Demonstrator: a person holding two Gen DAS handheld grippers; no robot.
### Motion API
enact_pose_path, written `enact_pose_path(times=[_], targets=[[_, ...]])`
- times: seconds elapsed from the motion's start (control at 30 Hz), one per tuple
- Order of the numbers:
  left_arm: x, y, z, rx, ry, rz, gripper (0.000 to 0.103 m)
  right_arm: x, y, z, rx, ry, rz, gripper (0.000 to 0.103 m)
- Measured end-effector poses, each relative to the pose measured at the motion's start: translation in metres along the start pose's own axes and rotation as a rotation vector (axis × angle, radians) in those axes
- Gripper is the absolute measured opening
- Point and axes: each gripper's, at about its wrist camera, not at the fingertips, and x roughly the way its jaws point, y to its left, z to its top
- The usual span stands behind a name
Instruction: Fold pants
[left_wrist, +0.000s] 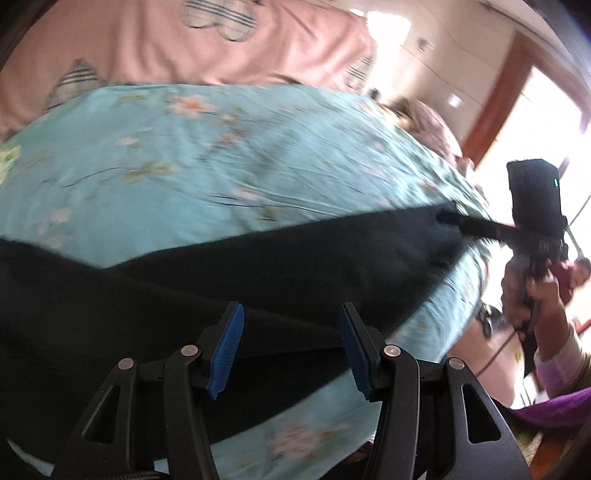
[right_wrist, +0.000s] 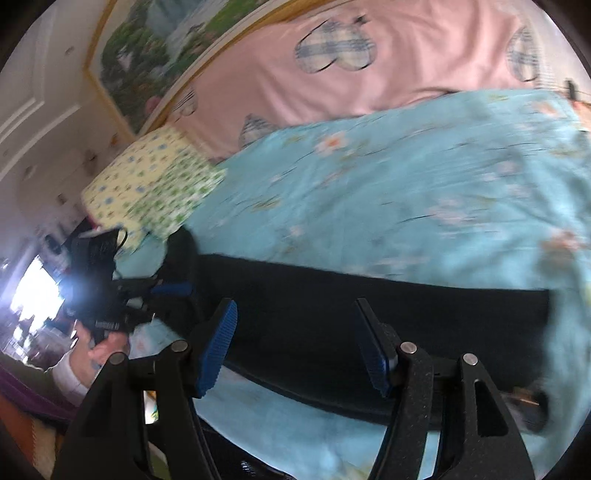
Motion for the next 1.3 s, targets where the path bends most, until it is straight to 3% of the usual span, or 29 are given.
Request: enact_pose_path(times=[0.23,0.37,0.77,0.9,1.23,1.3], targets=[[-0.044,0.072,-0.005,-0.152,-0.053,0.094,0.055,0.059,0.043,0.009,-0.057,0.082,0.104,0.065],[-0.065,0.106,-0.01,-0.207,-0.071,0.167,0.062,0.088,0.062,0.016,-0.073,0.127,0.153,0.065],[-0.092,0.209,0.019,-0.264,-0.041,0.258,0.072,0.155,0.1,0.03,-0.097,0.232,0.261,0.065],[-0.077,0.244,0.033,-0.272,0.014,0.234,0.073,0.172,0.107,0.034,-0.102,0.265,0.28,0.065],[-0.023,0.316,0.046,-0.348,0.202,-0.016,0.074,0.216,0.119,0.044,-0.136,0.371,0.301,0.065],[-0.015,0.318,0.046,-0.345,0.218,-0.026,0.074,0.223,0.12,0.044,-0.137,0.389,0.306,0.065]])
